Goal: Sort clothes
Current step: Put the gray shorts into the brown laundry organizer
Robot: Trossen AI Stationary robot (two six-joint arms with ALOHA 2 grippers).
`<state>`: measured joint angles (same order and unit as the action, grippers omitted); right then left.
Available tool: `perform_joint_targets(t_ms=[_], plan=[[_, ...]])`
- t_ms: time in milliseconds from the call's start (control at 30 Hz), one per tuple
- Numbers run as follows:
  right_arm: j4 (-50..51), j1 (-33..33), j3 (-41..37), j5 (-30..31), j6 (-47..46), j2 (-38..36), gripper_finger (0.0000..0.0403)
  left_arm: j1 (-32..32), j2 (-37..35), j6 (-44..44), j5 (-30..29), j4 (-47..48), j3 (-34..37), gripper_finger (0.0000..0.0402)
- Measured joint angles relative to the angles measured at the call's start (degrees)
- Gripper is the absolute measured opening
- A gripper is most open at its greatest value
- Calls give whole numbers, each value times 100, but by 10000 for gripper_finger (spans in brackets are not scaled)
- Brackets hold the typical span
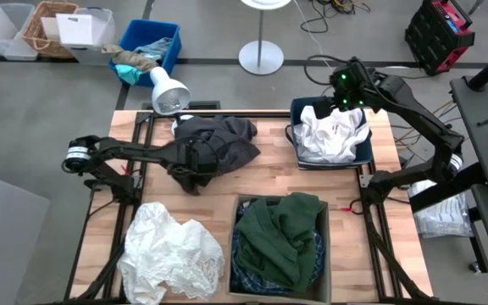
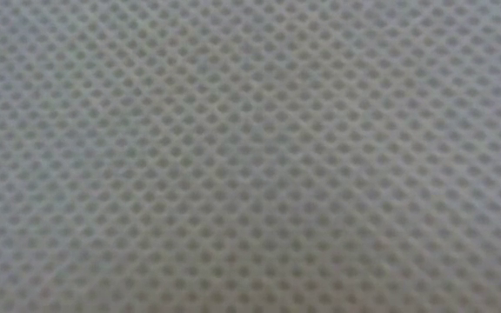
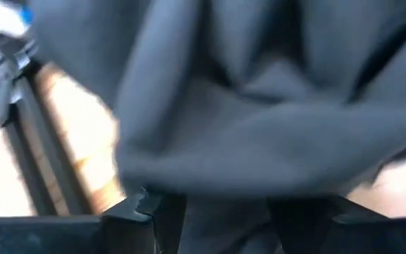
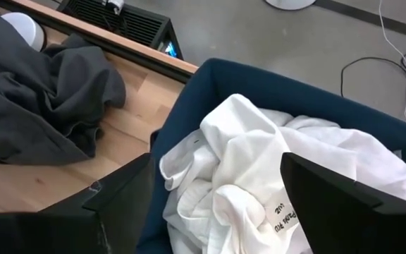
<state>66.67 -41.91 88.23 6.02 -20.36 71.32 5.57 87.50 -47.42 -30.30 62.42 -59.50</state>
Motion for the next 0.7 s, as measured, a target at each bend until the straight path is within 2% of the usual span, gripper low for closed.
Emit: perform_joint_targets(t_ms=[200,267,400,567,700], plan=[[10,0,0,-2,10,47,293,147,5,296,136,-936,314,142],[9,0,0,-2,42,47,294,167,7,306,201,-949,355,111],[9,0,0,-2,47,47,300,169,-7,483,284,-966,364,18],[9,0,0,-2,83,47,306,145,-34,775,808,-846,9,2],[7,0,0,-2,85,47,303,2,-104,1066,1011,-355,-712,1]])
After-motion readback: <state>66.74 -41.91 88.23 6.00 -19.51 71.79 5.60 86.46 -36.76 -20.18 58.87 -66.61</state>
